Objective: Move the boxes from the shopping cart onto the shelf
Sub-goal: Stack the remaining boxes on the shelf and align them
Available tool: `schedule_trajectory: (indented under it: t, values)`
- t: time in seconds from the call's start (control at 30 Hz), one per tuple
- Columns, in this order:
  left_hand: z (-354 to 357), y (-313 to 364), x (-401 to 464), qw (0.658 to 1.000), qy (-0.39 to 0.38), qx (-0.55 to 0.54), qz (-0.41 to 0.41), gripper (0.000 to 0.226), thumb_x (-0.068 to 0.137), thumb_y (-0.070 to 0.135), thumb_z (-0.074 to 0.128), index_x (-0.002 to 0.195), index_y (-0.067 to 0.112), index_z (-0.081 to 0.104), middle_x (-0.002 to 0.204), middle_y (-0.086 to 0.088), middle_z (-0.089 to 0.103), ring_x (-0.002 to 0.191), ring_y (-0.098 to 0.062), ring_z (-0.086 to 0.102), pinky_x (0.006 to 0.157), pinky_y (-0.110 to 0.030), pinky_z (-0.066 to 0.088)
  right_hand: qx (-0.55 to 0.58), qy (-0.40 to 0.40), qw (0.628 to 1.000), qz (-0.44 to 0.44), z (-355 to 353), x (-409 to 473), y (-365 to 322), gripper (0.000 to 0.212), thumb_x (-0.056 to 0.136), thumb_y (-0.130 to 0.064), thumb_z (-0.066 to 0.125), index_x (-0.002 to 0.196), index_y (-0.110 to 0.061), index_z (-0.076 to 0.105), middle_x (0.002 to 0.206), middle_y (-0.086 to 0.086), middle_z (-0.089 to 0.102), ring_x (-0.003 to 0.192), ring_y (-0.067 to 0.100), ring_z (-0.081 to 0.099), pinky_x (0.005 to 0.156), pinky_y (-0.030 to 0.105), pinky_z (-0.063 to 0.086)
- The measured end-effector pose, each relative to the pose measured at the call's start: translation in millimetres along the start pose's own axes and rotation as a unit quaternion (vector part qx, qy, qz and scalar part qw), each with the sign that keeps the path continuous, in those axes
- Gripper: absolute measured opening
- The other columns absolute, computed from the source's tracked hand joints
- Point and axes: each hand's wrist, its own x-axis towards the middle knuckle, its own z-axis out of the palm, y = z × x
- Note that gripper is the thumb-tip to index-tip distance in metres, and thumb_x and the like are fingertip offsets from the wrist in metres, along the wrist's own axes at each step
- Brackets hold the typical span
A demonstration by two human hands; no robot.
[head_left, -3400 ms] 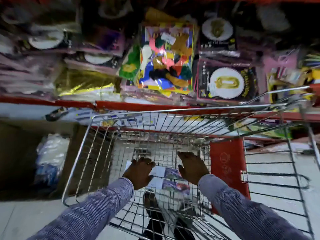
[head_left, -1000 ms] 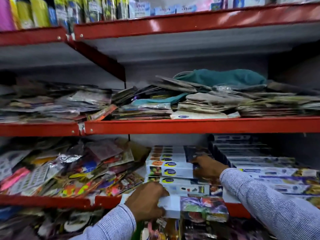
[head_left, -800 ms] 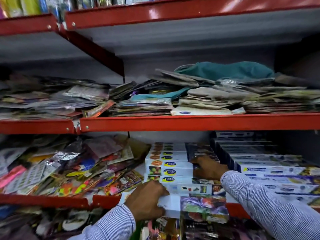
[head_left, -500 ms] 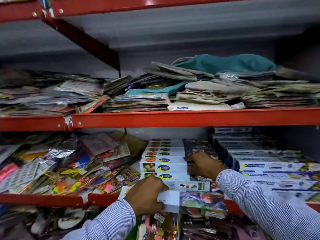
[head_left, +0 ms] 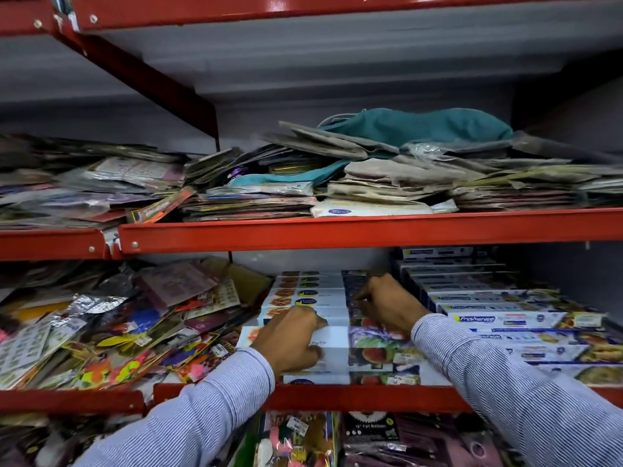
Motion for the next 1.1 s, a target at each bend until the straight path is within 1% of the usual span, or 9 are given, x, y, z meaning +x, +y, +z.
schedule_trajectory:
  t: [0.13,0.23,0.37,0.5,0.57,0.6,0.7,0.8,1.1]
  values:
    - [8.6,-0.9,17.4,0.999,0.021,0.005,-0.028,0.025,0.082,0.028,0.075,0.094,0.007,0.069,0.080,-0.006,0.061,0.067,-0.024,0.060,0.057,-0.029,0.048,-0.010,0.019,1.000,-0.011,-8.4,-4.3,-1.2,0.021,0.084,-0.012,0.065,0.099,-0.018,0.077,0.095,0.015,0.077,0.079,0.027,0.072,0.082,0.033,0.058]
    - [22.6,-3.1,23.6,0.999,0.029,-0.009,-0.037,0.040,0.087,0.025,0.073,0.121,0.006,0.064,0.121,-0.014,0.059,0.108,-0.032,0.060,0.087,-0.038,0.053,-0.030,0.022,0.999,-0.009,-7.4,-11.9,1.0,0.018,0.082,-0.019,0.057,0.078,-0.013,0.073,0.074,0.013,0.074,0.066,0.029,0.068,0.068,0.033,0.057]
    - [37.4,-6.3,23.7,0.998,0.036,0.022,-0.037,0.048,0.092,0.027,0.067,0.135,0.010,0.054,0.129,-0.012,0.053,0.123,-0.031,0.045,0.103,-0.041,0.043,-0.041,0.040,0.998,0.000,0.0,-29.0,3.8,0.023,0.080,-0.021,0.050,0.058,-0.018,0.047,0.059,0.007,0.059,0.053,0.027,0.058,0.054,0.035,0.050]
    - [48.2,-2.3,17.7,0.996,0.078,0.020,-0.035,0.040,0.093,0.023,0.063,0.131,0.014,0.058,0.127,-0.006,0.055,0.120,-0.027,0.045,0.099,-0.039,0.046,-0.035,0.056,0.997,-0.032,16.3,-50.8,-3.0,0.011,0.090,-0.028,0.046,0.083,-0.021,0.051,0.078,0.007,0.065,0.067,0.028,0.061,0.053,0.030,0.044]
    - [52.3,0.2,13.4,0.994,0.099,0.013,-0.040,0.041,0.093,0.023,0.062,0.132,0.015,0.057,0.133,-0.004,0.054,0.123,-0.026,0.045,0.101,-0.040,0.045,-0.052,0.057,0.996,-0.052,27.5,-58.8,-5.0,0.027,0.097,-0.033,0.041,0.110,-0.013,0.054,0.109,0.011,0.066,0.094,0.030,0.063,0.067,0.031,0.048]
    - [54.2,0.4,11.1,0.993,0.106,0.021,-0.038,0.042,0.094,0.025,0.059,0.135,0.015,0.054,0.137,-0.005,0.053,0.126,-0.027,0.044,0.104,-0.041,0.043,-0.070,0.050,0.995,-0.052,34.0,-60.8,-3.4,0.041,0.099,-0.037,0.037,0.128,-0.010,0.050,0.130,0.013,0.060,0.115,0.031,0.058,0.086,0.035,0.050]
    - [60.7,-6.9,4.2,0.992,0.101,0.050,-0.054,0.050,0.097,0.039,0.043,0.144,0.019,0.043,0.147,-0.006,0.048,0.136,-0.031,0.037,0.112,-0.053,0.032,-0.120,0.029,0.991,-0.042,48.3,-64.7,2.5,0.061,0.101,-0.046,0.024,0.150,-0.009,0.027,0.157,0.012,0.033,0.145,0.028,0.029,0.120,0.043,0.022]
    - [65.8,-21.4,-2.9,0.989,0.099,0.056,-0.092,0.055,0.097,0.049,0.031,0.145,0.026,0.041,0.151,-0.006,0.044,0.139,-0.036,0.035,0.112,-0.064,0.025,-0.144,0.031,0.988,-0.049,51.8,-65.8,4.9,0.066,0.100,-0.051,0.015,0.151,-0.010,0.025,0.157,0.011,0.032,0.146,0.026,0.026,0.122,0.042,0.017]
    - [68.4,-30.8,-6.8,0.991,0.078,0.063,-0.089,0.064,0.093,0.055,0.007,0.149,0.033,0.030,0.153,-0.008,0.043,0.142,-0.030,0.036,0.115,-0.061,0.024,-0.129,0.046,0.989,-0.057,49.2,-66.5,3.1,0.051,0.102,-0.030,0.035,0.150,-0.014,0.027,0.159,0.008,0.030,0.147,0.022,0.025,0.122,0.037,0.013]
